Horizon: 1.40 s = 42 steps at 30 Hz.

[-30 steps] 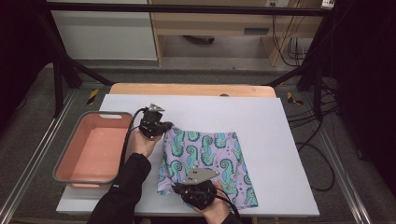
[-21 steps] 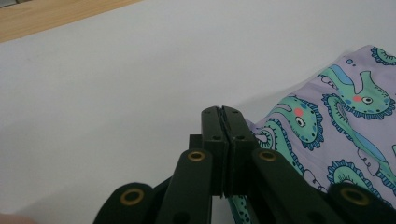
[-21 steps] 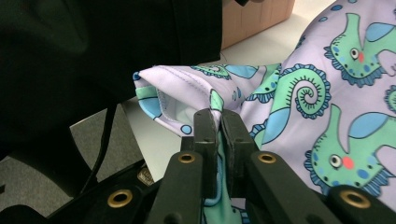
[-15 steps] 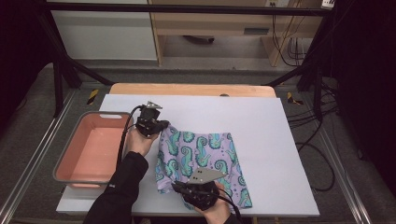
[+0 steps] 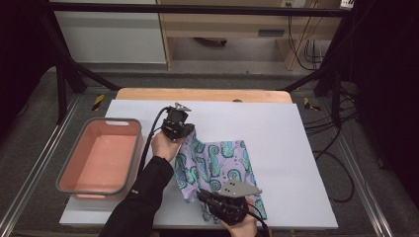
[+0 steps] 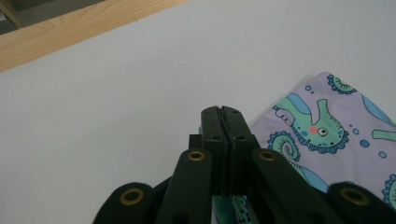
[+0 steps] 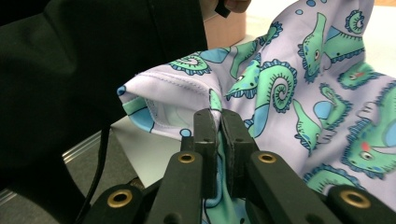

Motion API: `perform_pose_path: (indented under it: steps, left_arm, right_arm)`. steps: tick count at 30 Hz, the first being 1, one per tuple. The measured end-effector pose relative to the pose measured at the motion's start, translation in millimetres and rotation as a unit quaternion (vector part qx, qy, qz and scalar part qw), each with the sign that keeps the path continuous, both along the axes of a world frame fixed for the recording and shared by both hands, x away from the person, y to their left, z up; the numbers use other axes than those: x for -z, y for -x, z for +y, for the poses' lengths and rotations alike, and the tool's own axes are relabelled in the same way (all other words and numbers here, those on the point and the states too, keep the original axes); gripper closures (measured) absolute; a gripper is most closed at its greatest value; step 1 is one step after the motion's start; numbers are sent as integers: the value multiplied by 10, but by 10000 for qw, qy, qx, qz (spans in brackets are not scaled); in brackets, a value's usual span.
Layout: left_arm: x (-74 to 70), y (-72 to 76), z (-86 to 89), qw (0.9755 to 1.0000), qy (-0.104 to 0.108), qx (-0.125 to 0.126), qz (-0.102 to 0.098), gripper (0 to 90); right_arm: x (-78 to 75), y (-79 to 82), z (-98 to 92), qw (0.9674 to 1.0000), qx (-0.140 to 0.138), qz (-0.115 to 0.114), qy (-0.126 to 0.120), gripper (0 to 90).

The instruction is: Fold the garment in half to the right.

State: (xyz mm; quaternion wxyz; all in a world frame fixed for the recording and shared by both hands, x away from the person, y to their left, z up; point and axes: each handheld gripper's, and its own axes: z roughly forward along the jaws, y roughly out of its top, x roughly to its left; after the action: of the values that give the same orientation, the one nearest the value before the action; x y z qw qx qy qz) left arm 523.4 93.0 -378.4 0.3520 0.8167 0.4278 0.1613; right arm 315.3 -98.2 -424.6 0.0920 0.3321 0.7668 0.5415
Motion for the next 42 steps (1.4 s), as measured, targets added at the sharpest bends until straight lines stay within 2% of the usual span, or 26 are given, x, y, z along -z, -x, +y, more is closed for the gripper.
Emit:
perform_pose_path:
  steps: [6, 12, 16, 22, 34, 38, 42]
  left_arm:
    - [-2, -28, -204, 10000, 18, 77, -24, 887]
    - [28, -64, -347, 9999, -8, 96, -53, 887]
    - [40, -64, -404, 9999, 69, 103, -117, 887]
    - [103, -99, -519, 9997, 188, 79, -129, 887]
    - [251, -152, -750, 9997, 125, 46, -192, 886]
    - [295, -169, -828, 9997, 182, 76, -118, 887]
    - [362, -169, -938, 9998, 112, 143, -94, 886]
  right_arm:
    - [3, 33, -102, 9999, 157, -24, -52, 864]
    - [33, 44, -192, 9996, 268, 25, -49, 864]
    - [49, 44, -258, 9994, 353, 30, -28, 863]
    - [70, 51, -349, 9989, 457, 14, 45, 862]
    - [138, 55, -527, 9976, 658, 95, 195, 859]
    - [162, 61, -576, 9971, 713, 118, 247, 856]
    - [196, 72, -613, 9964, 771, 186, 289, 855]
